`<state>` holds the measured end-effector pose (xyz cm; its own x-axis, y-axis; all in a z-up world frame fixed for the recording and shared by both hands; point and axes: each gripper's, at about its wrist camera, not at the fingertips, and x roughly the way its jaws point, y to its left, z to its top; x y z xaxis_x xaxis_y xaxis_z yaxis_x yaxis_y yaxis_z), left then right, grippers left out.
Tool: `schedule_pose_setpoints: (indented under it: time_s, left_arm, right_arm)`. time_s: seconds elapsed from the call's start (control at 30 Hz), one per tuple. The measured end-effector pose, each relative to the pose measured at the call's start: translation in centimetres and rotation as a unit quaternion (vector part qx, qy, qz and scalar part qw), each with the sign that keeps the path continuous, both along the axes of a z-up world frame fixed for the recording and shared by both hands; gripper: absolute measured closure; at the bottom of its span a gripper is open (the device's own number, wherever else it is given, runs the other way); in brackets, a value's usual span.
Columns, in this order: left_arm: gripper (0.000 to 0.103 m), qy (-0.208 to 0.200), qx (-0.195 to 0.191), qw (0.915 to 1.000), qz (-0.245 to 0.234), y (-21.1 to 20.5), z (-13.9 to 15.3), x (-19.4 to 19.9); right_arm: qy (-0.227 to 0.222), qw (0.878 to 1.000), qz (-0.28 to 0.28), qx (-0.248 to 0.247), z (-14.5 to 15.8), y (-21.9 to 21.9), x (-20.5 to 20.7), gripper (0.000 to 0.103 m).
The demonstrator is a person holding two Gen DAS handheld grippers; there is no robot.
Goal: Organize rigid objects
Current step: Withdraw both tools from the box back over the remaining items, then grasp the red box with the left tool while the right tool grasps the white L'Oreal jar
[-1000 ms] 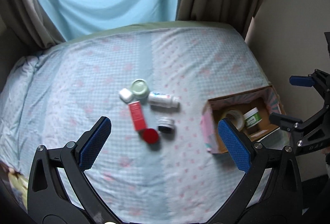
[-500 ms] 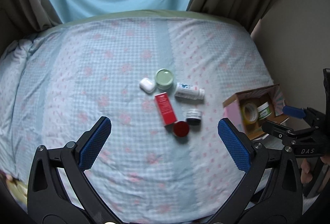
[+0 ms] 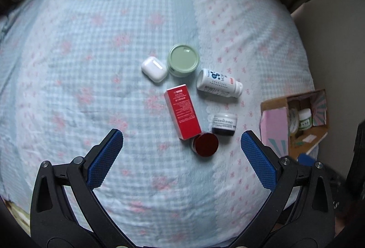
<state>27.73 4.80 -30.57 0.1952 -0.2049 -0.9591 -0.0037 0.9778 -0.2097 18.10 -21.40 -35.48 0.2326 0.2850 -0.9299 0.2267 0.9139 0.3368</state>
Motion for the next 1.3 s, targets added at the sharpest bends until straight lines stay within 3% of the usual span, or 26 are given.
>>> schedule_pose_setpoints:
  time_s: [0.13, 0.33, 0.43, 0.47, 0.7, 0.77, 0.9, 0.97, 1.1, 1.17, 1.3]
  left_arm:
    - [0.003, 0.045, -0.012, 0.9984, 0.032, -0.2, -4.1, 2.4]
    - [0.003, 0.098, -0.015, 0.9938, 0.052, -1.4, -9.5, 5.1]
    - [0.003, 0.119, -0.008, 0.9914, 0.055, -2.1, -12.2, 6.0]
    - [0.003, 0.124, -0.003, 0.9906, 0.056, -2.3, -13.0, 6.1]
    - [0.01, 0.155, 0.026, 0.9856, 0.063, -3.7, -17.4, 7.1]
    - [0.012, 0.161, 0.034, 0.9841, 0.066, -3.8, -18.4, 7.4]
    - [0.027, 0.176, 0.043, 0.9813, 0.065, -4.4, -19.9, 7.6]
    - [0.027, 0.176, 0.053, 0.9815, 0.054, -5.0, -20.3, 7.7]
    - [0.046, 0.167, 0.065, 0.9828, 0.044, -5.7, -20.5, 7.6]
    - [0.06, 0.16, 0.057, 0.9846, 0.039, -6.1, -20.0, 8.1]
    - [0.06, 0.154, 0.06, 0.9858, 0.031, -6.6, -19.6, 8.1]
  right_arm:
    - [0.023, 1.0, -0.006, -0.013, -2.9, 0.1, 1.7, 0.0]
    - [0.041, 0.998, 0.029, -0.039, -7.0, 1.4, 4.2, 0.003]
    - [0.056, 0.997, 0.036, -0.034, -9.1, 1.7, 5.2, 0.006]
    - [0.076, 0.995, 0.067, 0.009, -9.6, 1.8, 5.3, 0.007]
    - [0.099, 0.992, 0.082, 0.013, -13.3, 3.0, 7.0, 0.008]
    - [0.107, 0.991, 0.08, 0.014, -14.0, 3.3, 7.5, 0.014]
    - [0.119, 0.989, 0.084, 0.009, -15.2, 4.2, 8.2, 0.019]
    - [0.123, 0.989, 0.084, 0.007, -15.6, 4.5, 8.4, 0.024]
    - [0.14, 0.986, 0.086, 0.007, -16.5, 4.9, 8.4, 0.05]
    - [0.14, 0.986, 0.087, 0.006, -16.6, 5.0, 8.3, 0.051]
    - [0.139, 0.986, 0.092, 0.002, -16.5, 5.5, 8.3, 0.051]
